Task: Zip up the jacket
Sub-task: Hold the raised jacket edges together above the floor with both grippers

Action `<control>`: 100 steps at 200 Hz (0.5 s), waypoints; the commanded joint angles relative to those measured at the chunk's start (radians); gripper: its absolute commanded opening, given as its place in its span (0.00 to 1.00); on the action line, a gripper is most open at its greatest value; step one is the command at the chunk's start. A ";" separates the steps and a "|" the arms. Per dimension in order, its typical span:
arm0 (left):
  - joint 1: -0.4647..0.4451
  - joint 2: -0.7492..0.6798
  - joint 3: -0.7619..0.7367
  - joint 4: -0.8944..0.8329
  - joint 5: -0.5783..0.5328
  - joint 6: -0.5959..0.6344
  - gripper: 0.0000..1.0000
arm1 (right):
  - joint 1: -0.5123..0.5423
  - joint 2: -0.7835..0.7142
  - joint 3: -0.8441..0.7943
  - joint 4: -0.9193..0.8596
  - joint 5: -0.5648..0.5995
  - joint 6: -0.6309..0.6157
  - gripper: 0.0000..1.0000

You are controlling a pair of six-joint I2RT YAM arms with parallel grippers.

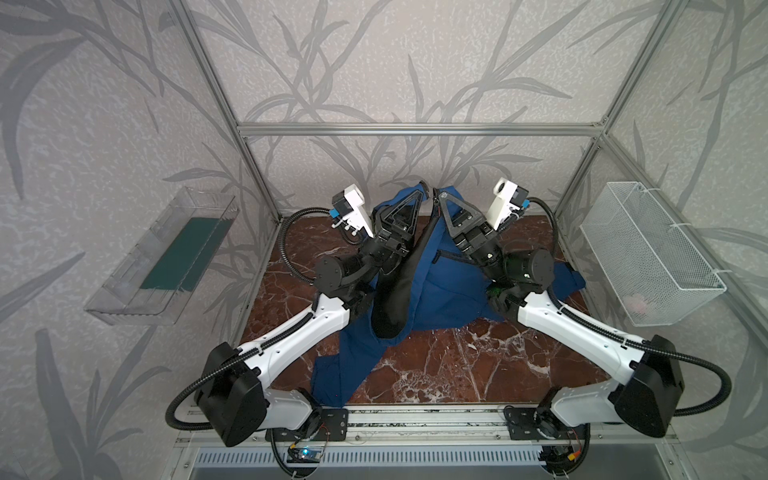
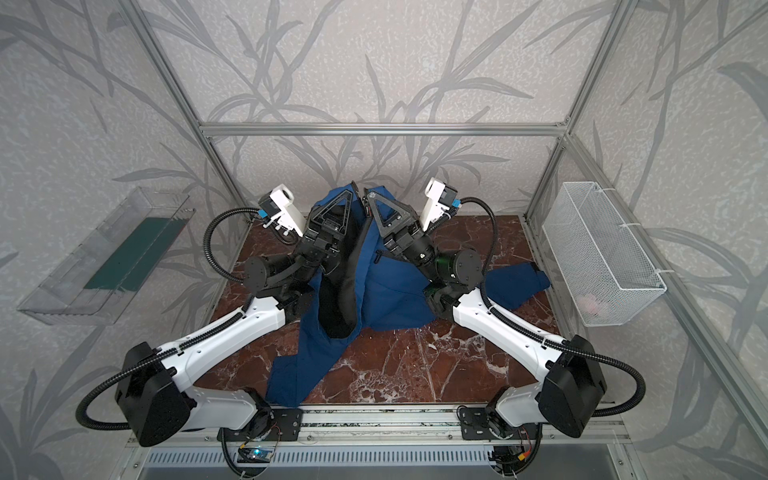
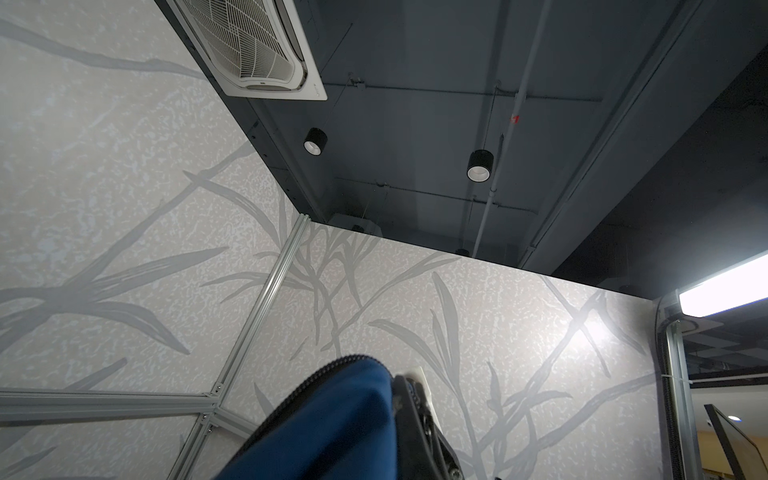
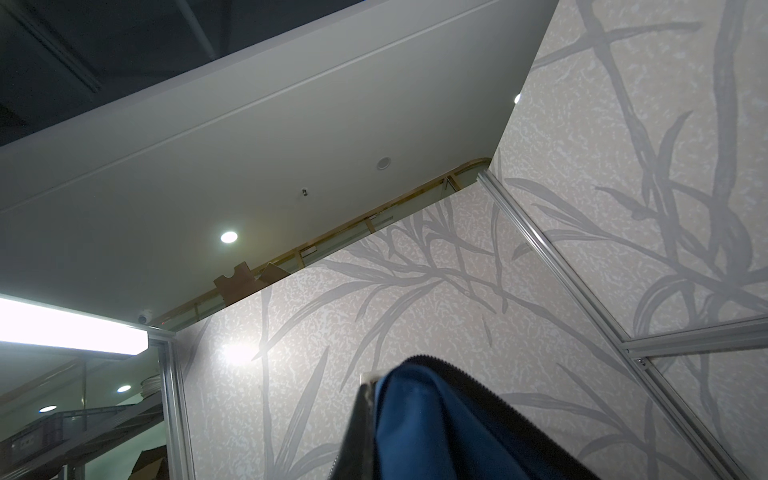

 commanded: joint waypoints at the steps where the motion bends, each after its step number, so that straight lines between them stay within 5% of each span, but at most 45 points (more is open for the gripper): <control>1: -0.010 0.002 0.040 0.078 0.020 -0.011 0.00 | 0.000 -0.001 0.046 0.088 0.006 0.006 0.00; 100: -0.019 0.005 0.041 0.092 0.005 -0.009 0.00 | 0.000 -0.004 0.024 0.081 0.024 0.010 0.00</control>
